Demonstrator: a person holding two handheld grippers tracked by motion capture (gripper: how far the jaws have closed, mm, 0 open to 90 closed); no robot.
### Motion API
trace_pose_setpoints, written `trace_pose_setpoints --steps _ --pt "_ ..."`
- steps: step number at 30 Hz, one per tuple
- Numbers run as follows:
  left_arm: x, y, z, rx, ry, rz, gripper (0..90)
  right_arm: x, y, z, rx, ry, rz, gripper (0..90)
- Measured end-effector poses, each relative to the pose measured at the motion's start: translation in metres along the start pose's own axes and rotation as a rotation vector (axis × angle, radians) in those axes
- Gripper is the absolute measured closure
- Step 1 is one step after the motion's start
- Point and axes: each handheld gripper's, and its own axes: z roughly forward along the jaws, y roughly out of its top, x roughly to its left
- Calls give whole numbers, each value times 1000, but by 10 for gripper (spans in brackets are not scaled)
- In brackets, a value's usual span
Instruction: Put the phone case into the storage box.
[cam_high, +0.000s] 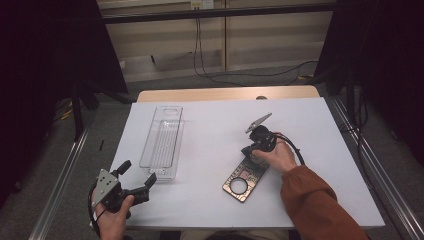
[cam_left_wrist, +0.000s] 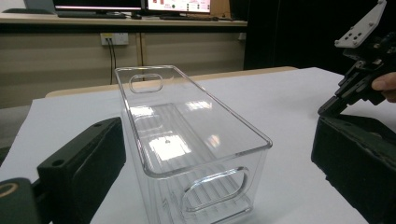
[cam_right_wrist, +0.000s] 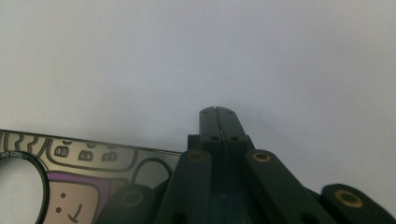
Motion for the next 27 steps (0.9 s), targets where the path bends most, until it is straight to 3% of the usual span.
trace_pose_setpoints --steps 11,27 --pt "-1 0 2 4 -1 -1 31 -7 -18 -16 11 -18 38 900" --pt "-1 0 2 3 -8 0 31 -10 -41 -34 18 -28 58 900"
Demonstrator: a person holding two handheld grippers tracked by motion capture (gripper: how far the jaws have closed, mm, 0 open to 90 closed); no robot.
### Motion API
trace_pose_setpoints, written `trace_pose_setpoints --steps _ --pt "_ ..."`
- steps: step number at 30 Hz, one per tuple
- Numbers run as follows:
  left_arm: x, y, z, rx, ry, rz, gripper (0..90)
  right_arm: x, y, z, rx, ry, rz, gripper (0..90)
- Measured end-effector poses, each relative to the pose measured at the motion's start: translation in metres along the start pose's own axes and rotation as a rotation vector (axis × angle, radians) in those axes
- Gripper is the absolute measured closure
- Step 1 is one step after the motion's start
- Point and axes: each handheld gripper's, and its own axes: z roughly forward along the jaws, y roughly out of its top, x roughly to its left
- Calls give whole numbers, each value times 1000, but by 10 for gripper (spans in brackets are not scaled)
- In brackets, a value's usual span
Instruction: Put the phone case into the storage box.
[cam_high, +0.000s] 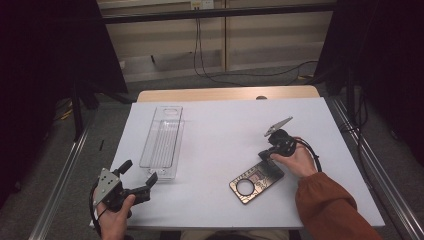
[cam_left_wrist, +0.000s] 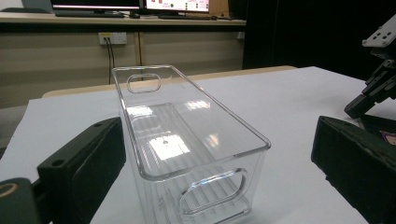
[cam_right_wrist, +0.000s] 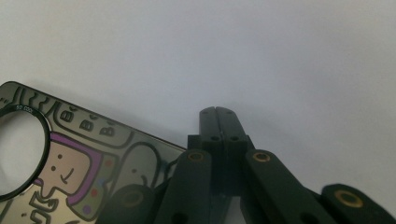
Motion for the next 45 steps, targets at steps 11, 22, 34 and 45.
trace_pose_setpoints --steps 11,22,34,45 --pt "0 0 0 5 7 2 31 -2 -12 -9 2 -4 21 900" --pt "0 0 0 5 5 1 31 -2 -22 -16 -3 -11 26 900" --pt "0 -1 1 4 6 -6 31 1 -32 -31 -8 -49 29 900" --pt "-1 0 1 8 10 0 31 46 -38 -42 -66 91 -76 900"
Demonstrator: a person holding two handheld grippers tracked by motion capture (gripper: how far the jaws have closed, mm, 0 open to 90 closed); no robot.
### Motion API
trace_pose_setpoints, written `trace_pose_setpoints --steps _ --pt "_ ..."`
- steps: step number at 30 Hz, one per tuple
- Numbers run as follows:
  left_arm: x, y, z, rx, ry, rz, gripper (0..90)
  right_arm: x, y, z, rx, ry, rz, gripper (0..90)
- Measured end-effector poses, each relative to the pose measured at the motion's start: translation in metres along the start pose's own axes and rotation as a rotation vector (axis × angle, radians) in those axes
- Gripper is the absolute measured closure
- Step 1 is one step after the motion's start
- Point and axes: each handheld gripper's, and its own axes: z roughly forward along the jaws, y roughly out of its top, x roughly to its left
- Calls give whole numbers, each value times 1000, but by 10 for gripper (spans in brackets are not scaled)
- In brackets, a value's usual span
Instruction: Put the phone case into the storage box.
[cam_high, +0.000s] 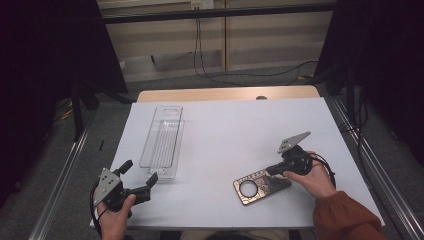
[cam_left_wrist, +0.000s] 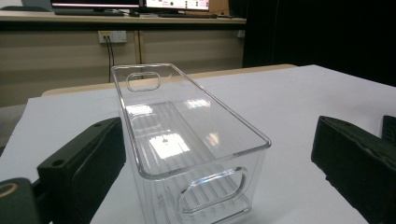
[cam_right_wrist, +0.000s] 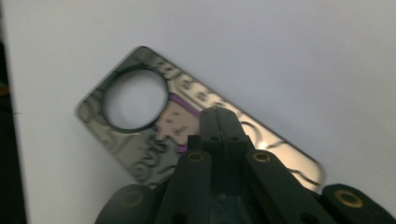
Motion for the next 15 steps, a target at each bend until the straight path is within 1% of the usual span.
trace_pose_setpoints --steps 1,2,4,6,7,8,10,15 --pt "0 0 0 0 0 1 31 4 0 0 -9 18 -2 900" --pt "0 0 0 0 -1 1 31 7 0 2 -20 39 -26 900" --pt "0 0 0 -2 -3 -2 31 15 0 4 -26 75 -51 900" --pt "0 0 0 -1 -1 -2 31 25 0 8 -21 104 -67 900" --pt "0 0 0 -3 0 -2 31 28 -1 11 -10 118 -75 900" --pt "0 0 -1 -1 -5 3 31 31 -1 14 -1 130 -90 900" --pt "0 1 -1 -6 -9 9 31 39 -2 19 13 151 -100 900" --pt "-1 1 -1 -6 -9 10 31 52 0 23 11 220 -139 900"
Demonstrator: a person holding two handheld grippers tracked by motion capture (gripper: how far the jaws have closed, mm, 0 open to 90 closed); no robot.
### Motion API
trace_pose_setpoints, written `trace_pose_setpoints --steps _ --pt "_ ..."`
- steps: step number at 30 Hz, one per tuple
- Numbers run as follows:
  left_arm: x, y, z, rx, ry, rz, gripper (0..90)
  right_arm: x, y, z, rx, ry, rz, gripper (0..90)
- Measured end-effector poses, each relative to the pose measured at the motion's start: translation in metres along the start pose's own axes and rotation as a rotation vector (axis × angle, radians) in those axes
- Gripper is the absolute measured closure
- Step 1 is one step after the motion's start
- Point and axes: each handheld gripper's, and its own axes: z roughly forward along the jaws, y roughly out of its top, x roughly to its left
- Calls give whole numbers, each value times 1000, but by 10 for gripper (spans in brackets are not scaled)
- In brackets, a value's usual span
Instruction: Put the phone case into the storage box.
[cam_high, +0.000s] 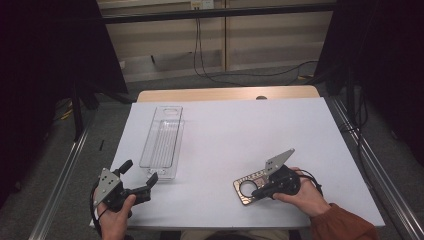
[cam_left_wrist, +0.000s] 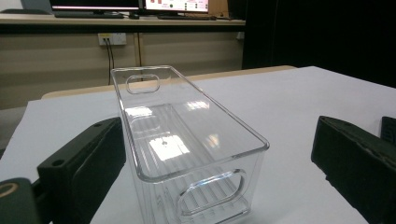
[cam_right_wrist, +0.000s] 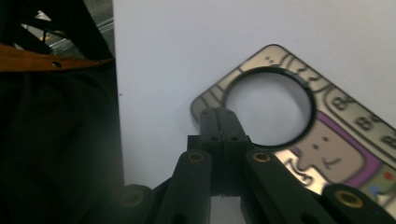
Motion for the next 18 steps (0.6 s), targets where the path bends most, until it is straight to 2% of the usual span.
trace_pose_setpoints --steps 5,11,14,17,18 --pt "0 0 0 1 3 -3 31 7 2 10 32 23 -33 900" --pt "0 0 0 2 0 -2 31 11 1 16 61 29 -59 900" --pt "0 0 0 1 2 -2 31 12 1 19 75 40 -58 900" --pt "0 0 0 3 -1 0 31 13 2 23 86 40 -80 900" --pt "0 0 0 3 -2 -1 31 14 1 25 89 39 -72 900"
